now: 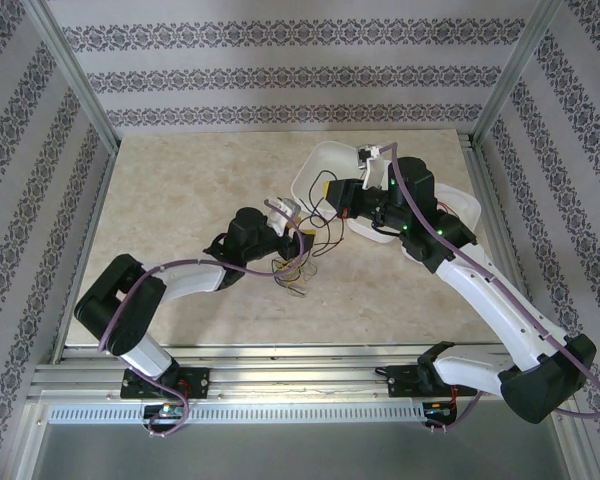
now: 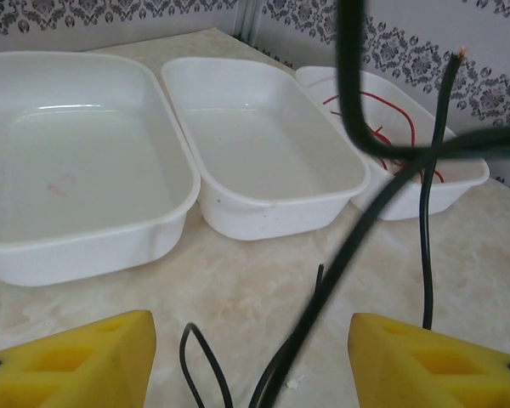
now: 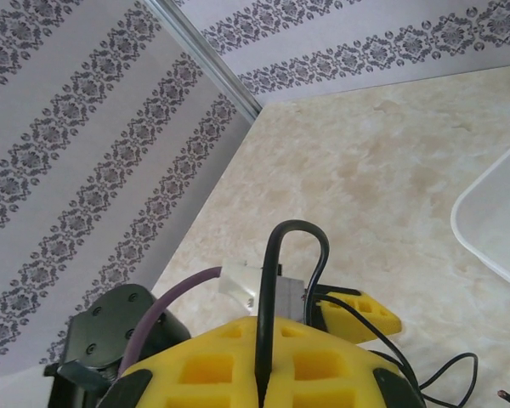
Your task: Untangle the cables
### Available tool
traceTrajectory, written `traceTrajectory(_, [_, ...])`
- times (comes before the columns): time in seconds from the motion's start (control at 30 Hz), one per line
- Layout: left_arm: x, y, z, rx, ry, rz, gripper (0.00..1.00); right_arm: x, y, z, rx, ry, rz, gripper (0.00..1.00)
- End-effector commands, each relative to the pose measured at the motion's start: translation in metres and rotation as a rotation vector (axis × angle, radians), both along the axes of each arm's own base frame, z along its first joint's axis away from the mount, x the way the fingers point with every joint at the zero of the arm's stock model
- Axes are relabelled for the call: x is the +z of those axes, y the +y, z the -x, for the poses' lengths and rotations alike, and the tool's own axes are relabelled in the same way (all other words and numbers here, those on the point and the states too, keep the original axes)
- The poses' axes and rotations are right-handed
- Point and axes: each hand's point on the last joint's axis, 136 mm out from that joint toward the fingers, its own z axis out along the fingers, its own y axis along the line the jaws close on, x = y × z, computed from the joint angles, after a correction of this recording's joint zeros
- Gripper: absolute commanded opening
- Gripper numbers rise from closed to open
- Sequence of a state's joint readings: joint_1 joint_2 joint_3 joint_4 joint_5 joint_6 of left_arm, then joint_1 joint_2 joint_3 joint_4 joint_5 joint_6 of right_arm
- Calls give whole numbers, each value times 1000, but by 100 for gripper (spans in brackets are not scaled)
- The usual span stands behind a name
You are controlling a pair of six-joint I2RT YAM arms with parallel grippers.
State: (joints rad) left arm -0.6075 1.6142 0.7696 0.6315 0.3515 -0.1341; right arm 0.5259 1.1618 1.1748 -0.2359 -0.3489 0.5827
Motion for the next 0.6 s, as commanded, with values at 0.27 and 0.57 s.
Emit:
traceTrajectory(0.27, [31,-5,-21,49,-54,60,0,37,-34,2,-93,-90,-35,0])
traceTrajectory(0.57, [44,22,-19,149,-48,77,0,22,-130,-10,-434,-88,71,0])
